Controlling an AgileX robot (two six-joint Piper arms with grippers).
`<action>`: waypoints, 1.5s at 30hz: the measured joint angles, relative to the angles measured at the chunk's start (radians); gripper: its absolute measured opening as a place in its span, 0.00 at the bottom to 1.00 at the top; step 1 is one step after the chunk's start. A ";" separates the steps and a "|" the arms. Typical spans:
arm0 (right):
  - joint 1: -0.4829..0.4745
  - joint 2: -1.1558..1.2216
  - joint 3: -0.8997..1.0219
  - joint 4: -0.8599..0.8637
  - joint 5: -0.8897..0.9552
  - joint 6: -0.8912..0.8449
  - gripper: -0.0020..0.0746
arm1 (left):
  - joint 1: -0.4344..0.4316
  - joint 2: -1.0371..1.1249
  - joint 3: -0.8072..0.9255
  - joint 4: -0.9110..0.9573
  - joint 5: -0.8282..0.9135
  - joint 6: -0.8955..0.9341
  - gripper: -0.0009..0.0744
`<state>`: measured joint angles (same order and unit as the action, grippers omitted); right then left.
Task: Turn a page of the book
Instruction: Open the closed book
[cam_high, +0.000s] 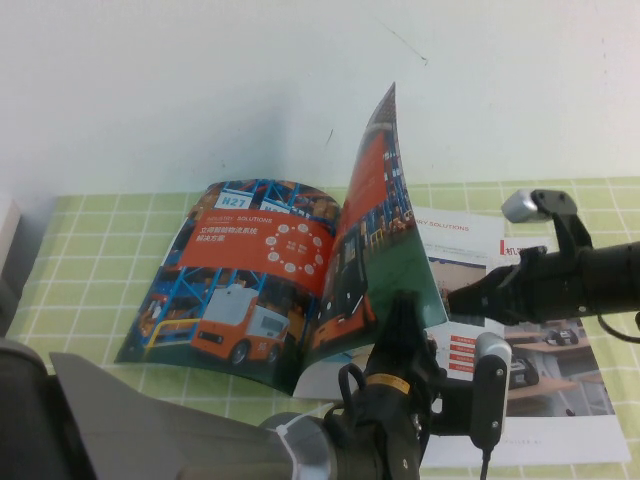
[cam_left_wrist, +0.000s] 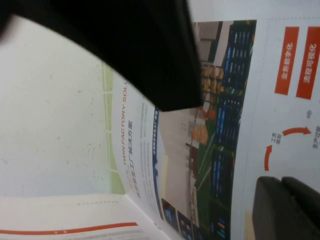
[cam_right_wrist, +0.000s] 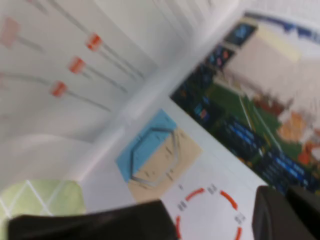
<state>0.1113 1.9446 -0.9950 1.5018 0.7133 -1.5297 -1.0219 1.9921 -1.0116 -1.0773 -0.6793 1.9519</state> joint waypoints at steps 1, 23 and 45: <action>0.002 0.022 0.000 0.000 -0.005 0.000 0.08 | 0.000 0.000 0.000 0.000 -0.006 0.000 0.01; 0.004 0.100 -0.003 -0.058 -0.026 0.094 0.07 | 0.060 0.000 0.000 -0.431 -0.269 0.002 0.01; 0.001 0.017 -0.013 -0.516 -0.079 0.531 0.06 | 0.256 -0.040 0.000 -0.688 -0.107 0.066 0.01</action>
<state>0.1119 1.9613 -1.0081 0.9858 0.6346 -0.9985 -0.7656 1.9519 -1.0116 -1.7650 -0.7862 2.0181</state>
